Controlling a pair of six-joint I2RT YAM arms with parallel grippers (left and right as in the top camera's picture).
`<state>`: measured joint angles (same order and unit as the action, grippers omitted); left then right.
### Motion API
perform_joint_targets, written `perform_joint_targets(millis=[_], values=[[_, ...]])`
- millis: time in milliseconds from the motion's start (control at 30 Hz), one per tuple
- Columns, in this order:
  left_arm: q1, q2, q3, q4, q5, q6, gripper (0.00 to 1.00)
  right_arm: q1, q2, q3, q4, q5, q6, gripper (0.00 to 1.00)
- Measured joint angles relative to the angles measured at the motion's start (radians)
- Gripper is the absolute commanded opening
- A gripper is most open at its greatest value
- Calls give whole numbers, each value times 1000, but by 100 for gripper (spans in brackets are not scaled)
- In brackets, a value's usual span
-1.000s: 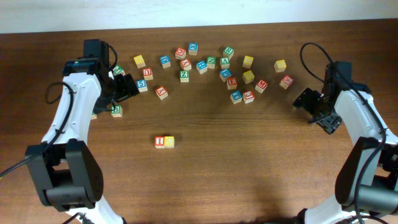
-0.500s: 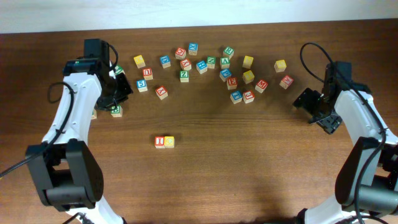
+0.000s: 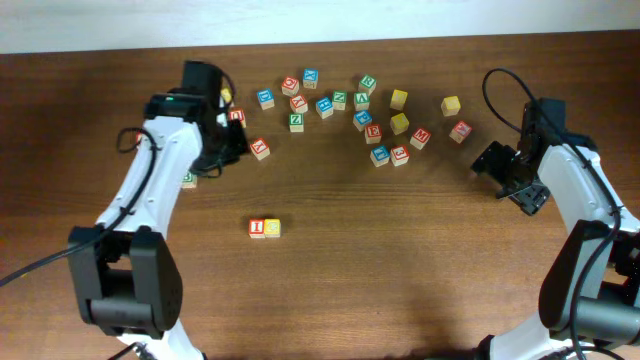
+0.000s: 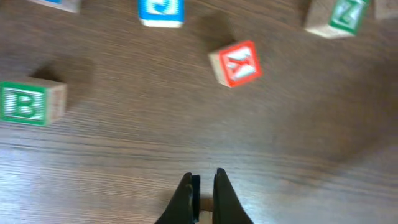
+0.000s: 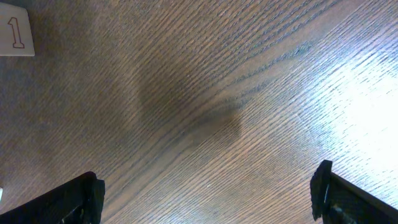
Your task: Spell out ICRA
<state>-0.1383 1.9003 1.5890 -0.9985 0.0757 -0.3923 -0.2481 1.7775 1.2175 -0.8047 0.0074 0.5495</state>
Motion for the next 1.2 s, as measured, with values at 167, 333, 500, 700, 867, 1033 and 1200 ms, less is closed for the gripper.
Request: perform_joint_targets(millis=[167, 333, 500, 700, 867, 1033, 1200], values=[[-81, 0, 0, 0, -1, 0, 8, 0, 0, 0, 0, 0, 0, 98], [-122, 0, 0, 2, -79, 0, 8, 0, 0, 0, 0, 0, 0, 98], [-124, 0, 0, 23, -139, 0, 4, 0, 0, 0, 0, 0, 0, 98], [-130, 0, 0, 31, -156, -1, 6, 0, 0, 0, 0, 0, 0, 98], [-170, 0, 0, 31, -159, -1, 6, 0, 0, 0, 0, 0, 0, 98], [-219, 0, 0, 31, -159, -1, 7, 0, 0, 0, 0, 0, 0, 98], [-261, 0, 0, 31, -159, -1, 7, 0, 0, 0, 0, 0, 0, 98]])
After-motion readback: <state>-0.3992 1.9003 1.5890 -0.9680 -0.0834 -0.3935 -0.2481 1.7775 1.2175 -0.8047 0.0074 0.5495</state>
